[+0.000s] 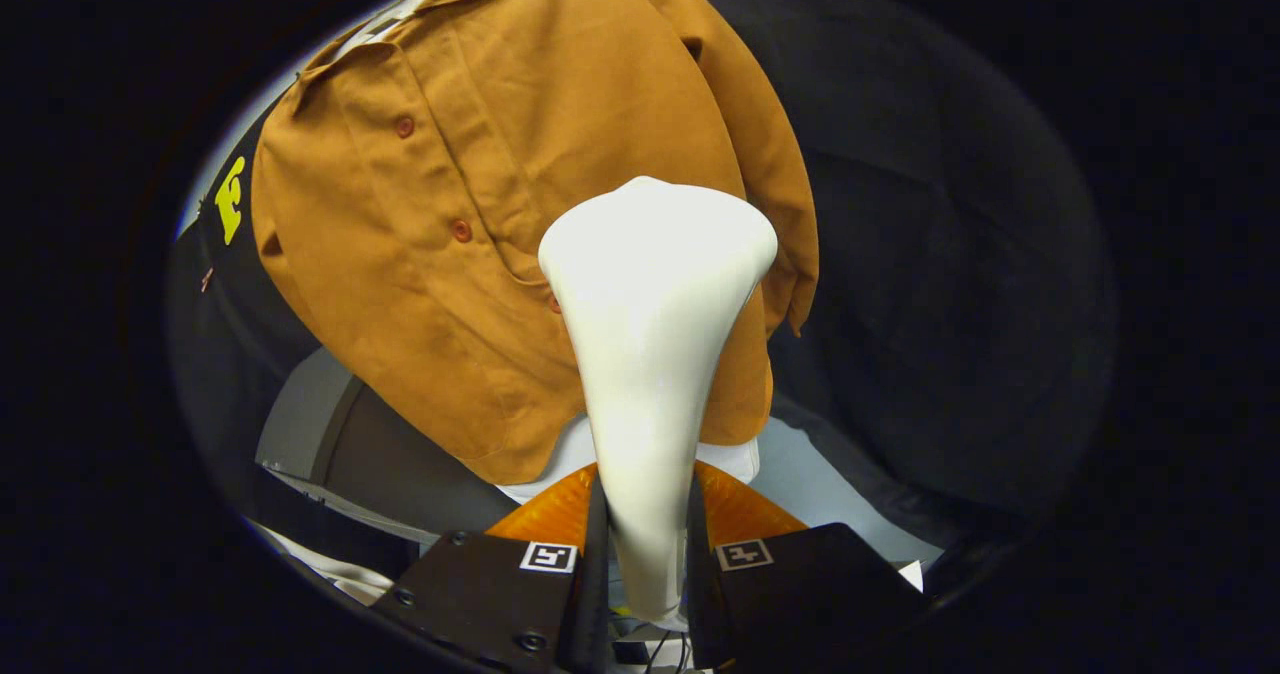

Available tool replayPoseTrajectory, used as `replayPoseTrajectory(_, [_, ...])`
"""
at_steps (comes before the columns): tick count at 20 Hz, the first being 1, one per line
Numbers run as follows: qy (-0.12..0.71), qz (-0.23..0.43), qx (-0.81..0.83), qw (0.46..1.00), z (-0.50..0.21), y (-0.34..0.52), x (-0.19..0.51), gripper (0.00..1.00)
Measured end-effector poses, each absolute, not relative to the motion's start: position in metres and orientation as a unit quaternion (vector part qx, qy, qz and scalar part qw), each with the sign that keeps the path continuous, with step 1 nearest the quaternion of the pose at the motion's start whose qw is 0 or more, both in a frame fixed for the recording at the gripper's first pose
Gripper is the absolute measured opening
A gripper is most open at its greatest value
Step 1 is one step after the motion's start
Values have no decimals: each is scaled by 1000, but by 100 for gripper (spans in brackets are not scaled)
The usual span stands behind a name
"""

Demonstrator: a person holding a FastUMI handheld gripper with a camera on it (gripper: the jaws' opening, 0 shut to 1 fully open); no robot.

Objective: Iron the clothes twice with a garment steamer, once on the left side and once on the right side.

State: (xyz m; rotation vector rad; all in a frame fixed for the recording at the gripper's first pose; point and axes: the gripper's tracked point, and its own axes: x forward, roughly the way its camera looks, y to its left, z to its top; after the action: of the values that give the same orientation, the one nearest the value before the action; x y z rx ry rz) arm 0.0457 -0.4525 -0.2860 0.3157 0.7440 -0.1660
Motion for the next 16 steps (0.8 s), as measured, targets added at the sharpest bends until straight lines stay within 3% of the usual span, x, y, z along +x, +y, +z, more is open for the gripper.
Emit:
replayPoseTrajectory(9, [241,-10,69,968,-140,-305,53,35])
replayPoseTrajectory(16, [189,52,47,979,-91,-163,61,35])
